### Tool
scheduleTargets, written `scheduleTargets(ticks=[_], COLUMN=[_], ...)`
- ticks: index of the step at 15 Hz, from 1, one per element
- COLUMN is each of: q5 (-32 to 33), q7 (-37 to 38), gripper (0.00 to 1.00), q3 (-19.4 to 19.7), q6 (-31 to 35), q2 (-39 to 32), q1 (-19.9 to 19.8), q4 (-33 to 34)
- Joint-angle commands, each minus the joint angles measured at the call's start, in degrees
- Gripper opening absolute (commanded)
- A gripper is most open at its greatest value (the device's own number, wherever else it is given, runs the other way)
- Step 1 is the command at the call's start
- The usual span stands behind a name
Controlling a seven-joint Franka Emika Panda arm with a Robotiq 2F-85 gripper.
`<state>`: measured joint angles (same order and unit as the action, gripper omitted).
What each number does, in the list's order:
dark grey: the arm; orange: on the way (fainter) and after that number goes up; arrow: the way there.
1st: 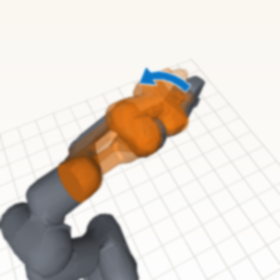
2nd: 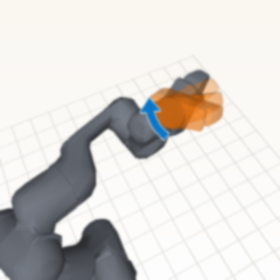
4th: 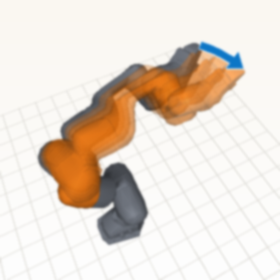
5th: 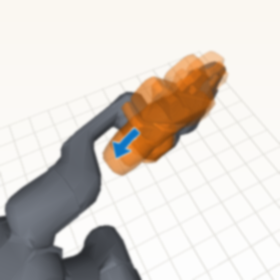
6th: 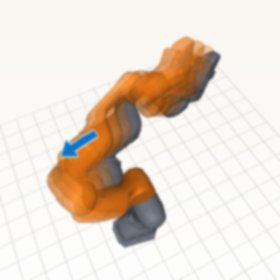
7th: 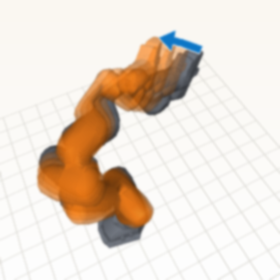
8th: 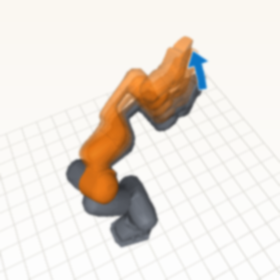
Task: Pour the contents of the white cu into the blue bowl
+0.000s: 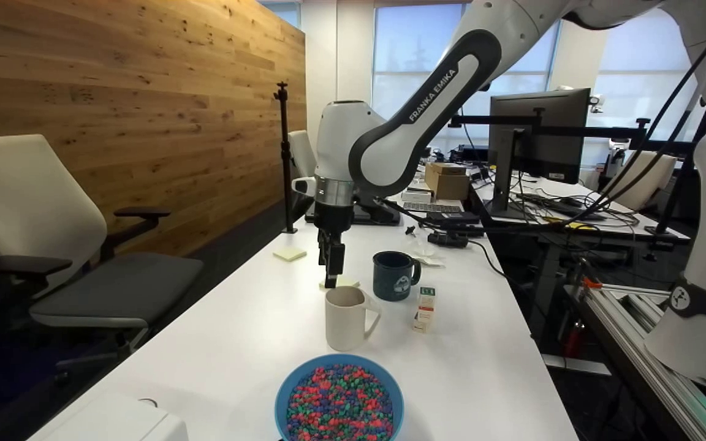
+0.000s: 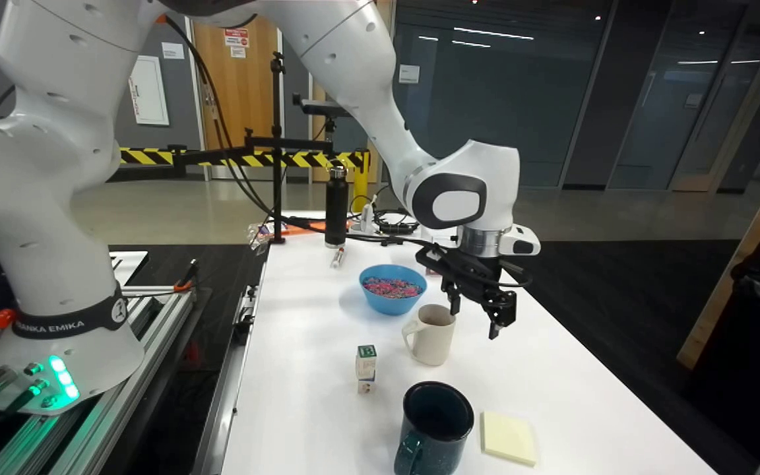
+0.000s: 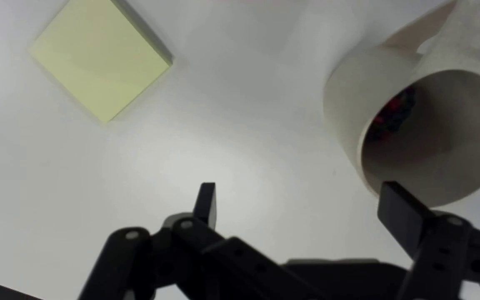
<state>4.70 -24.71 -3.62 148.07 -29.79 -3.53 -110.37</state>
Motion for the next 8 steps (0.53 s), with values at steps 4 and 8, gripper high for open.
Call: scheduleTargets(ticks=[4,8], q5=[0.53,0.86], q7=[-1.73,-1.74], gripper=[1.00,1.00], q3=[-1.41,-1.20], q6=[-2.87,-4.08], q2=[-0.34,-0.98], q1=[-0.63,-0.47], q4=[0.61,1.01])
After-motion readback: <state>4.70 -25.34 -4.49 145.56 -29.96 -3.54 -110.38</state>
